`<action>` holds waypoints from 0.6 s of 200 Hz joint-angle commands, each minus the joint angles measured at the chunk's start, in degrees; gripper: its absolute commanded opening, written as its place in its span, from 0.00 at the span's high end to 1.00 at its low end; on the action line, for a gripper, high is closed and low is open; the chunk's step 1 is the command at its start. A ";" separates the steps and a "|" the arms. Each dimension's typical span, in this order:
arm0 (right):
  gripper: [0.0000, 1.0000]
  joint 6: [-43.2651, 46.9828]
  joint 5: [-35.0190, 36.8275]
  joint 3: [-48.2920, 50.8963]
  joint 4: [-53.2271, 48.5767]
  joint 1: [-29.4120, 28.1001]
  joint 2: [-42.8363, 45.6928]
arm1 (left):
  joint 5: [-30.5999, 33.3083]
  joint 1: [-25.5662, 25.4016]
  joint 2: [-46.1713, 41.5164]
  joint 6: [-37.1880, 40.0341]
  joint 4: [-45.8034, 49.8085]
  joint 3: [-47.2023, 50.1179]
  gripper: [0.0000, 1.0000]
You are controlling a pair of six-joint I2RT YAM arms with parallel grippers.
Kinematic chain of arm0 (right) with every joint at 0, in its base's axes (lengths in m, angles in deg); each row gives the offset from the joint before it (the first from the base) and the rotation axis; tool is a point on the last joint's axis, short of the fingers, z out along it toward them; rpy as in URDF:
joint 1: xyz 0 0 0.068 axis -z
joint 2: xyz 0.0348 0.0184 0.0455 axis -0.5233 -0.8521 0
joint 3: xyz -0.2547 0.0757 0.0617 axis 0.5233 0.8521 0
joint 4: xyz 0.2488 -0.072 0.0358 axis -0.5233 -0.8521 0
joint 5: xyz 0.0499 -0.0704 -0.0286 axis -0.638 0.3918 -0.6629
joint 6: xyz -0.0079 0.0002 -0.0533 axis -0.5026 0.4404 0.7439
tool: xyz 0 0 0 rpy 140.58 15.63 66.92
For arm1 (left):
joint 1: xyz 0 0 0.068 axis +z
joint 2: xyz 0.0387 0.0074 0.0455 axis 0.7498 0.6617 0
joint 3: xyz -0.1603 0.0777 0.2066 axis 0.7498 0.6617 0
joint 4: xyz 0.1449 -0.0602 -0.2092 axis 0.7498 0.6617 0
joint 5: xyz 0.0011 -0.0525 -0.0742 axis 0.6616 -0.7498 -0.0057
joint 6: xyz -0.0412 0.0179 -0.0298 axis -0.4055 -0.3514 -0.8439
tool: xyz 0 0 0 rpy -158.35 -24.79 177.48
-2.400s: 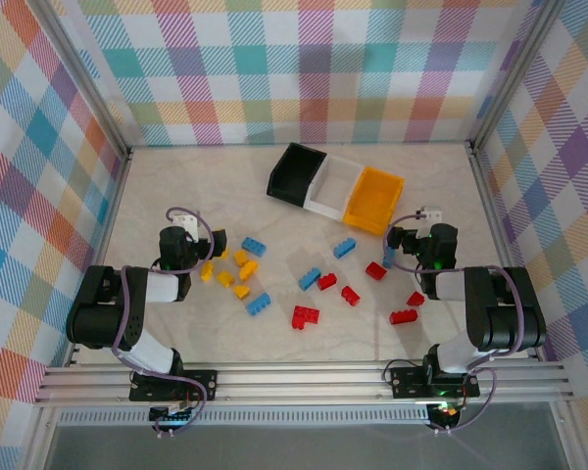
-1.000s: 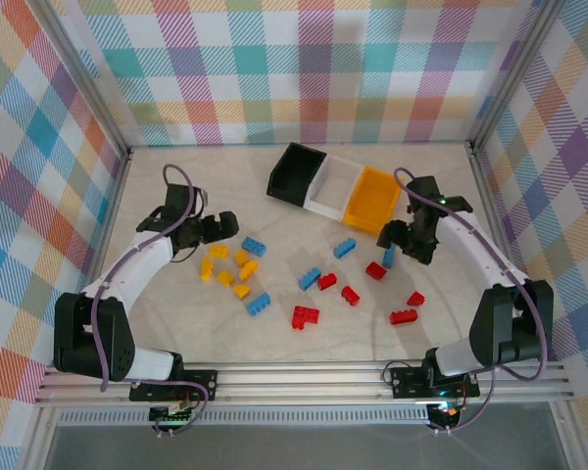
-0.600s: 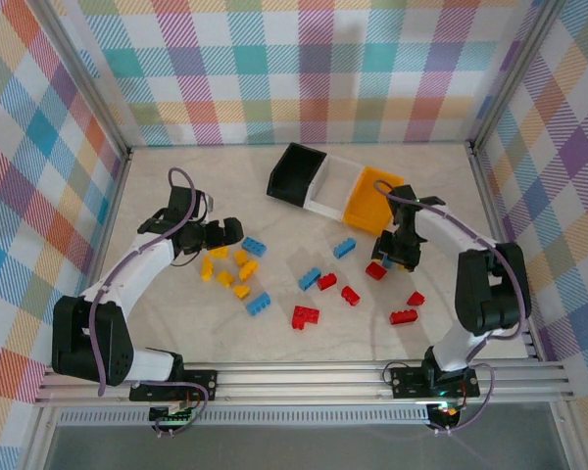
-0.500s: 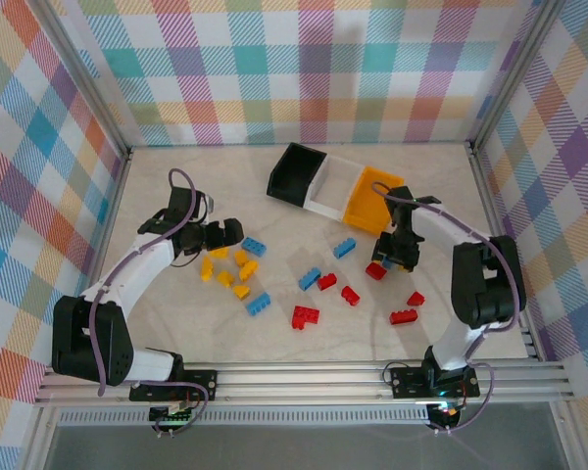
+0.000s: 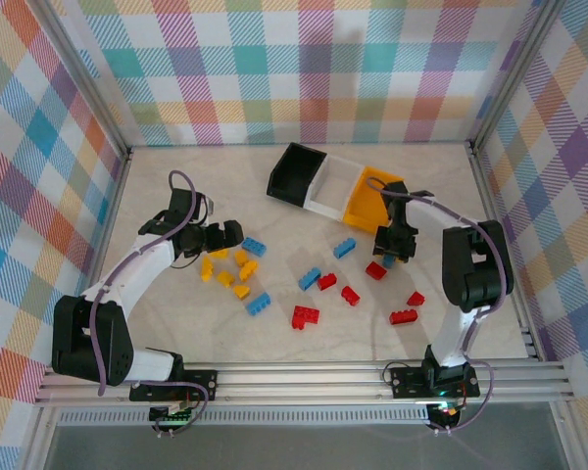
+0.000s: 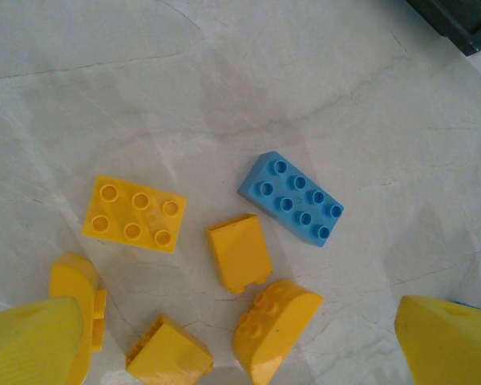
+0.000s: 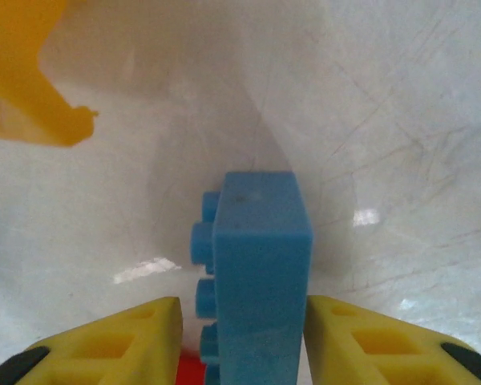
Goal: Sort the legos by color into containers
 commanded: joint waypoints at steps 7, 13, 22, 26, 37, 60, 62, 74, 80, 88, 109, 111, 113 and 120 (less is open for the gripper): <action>0.62 1.20 0.50 -1.11 0.34 0.86 -0.94 | -0.25 -0.22 -0.49 -1.96 0.74 0.79 0.00; 0.63 1.33 0.55 -0.98 0.40 0.95 -0.90 | -0.20 -0.22 -0.48 -2.21 0.75 0.84 0.00; 0.65 1.59 0.48 -0.74 0.59 1.12 -0.67 | -0.11 -0.22 -0.45 -2.42 0.79 0.92 0.00; 0.67 1.69 0.49 -0.58 0.67 1.20 -0.57 | -0.15 -0.22 -0.47 -2.50 0.71 0.95 0.00; 0.70 2.03 0.44 -0.17 0.80 1.31 -0.10 | -0.06 -0.22 -0.47 -2.86 0.63 1.03 0.00; 0.79 2.68 0.08 0.78 1.46 1.57 1.18 | 0.03 -0.29 -0.54 -3.42 0.54 1.27 0.00; 0.79 2.80 0.05 0.91 1.43 1.64 1.33 | 0.03 -0.31 -0.56 -3.53 0.54 1.28 0.00; 0.79 3.10 0.04 1.27 1.32 1.80 1.99 | 0.03 -0.30 -0.63 -3.85 0.54 1.39 0.00; 0.79 3.19 -0.04 1.46 1.16 1.84 2.48 | 0.03 -0.27 -0.68 -4.01 0.54 1.57 0.00; 0.80 3.23 -0.18 1.78 1.07 1.99 3.14 | 0.03 -0.31 -0.80 -4.28 0.47 1.77 0.00; 0.80 2.74 -1.16 2.62 0.46 2.19 5.96 | -0.19 -0.40 -1.23 -4.99 0.15 2.24 0.00; 0.80 2.71 -1.30 2.74 0.39 2.23 6.33 | -0.23 -0.40 -1.21 -5.06 0.07 2.20 0.00; 0.80 2.63 -1.42 2.79 0.30 2.22 6.71 | -0.28 -0.40 -1.23 -5.12 0.05 2.28 0.00; 0.80 2.41 -1.92 2.98 -0.13 2.26 8.12 | -0.53 -0.47 -1.22 -5.26 -0.12 2.21 0.00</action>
